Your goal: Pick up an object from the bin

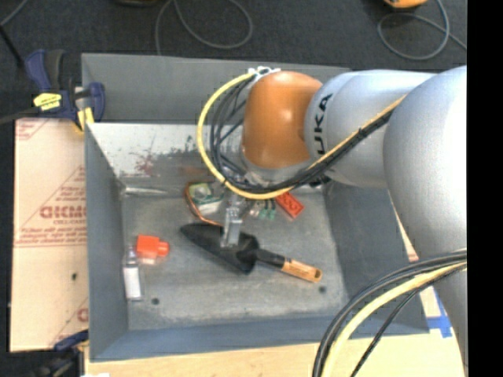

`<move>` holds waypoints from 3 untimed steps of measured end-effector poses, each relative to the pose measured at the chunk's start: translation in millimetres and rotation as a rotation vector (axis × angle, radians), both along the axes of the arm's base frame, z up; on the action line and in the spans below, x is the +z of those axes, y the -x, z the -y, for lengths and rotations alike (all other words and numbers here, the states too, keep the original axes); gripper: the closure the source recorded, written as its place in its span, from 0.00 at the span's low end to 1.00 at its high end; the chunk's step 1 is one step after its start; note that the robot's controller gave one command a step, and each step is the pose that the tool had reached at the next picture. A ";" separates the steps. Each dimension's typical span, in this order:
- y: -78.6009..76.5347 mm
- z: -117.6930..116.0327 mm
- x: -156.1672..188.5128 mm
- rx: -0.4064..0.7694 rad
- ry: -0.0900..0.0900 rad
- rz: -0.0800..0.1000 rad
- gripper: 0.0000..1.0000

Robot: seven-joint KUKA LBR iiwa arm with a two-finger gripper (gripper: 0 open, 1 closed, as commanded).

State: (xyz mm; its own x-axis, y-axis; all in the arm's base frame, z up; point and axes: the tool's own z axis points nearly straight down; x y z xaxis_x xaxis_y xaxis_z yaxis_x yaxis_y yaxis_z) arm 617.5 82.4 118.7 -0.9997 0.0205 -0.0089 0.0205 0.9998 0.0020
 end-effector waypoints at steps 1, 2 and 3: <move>-2.7 -4.5 17.9 0.130 0.004 -0.010 0.00; 9.1 7.6 28.7 0.197 0.002 0.015 0.00; 16.1 11.7 15.9 0.152 0.002 0.009 0.00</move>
Offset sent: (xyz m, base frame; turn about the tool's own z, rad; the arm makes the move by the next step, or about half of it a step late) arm -0.0470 -0.0293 -0.0285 -0.0062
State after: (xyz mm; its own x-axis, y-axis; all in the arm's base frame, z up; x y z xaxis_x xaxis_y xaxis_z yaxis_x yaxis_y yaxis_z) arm 601.4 70.8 134.7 -0.9912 -0.1310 -0.0173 -0.1310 0.9914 -0.0001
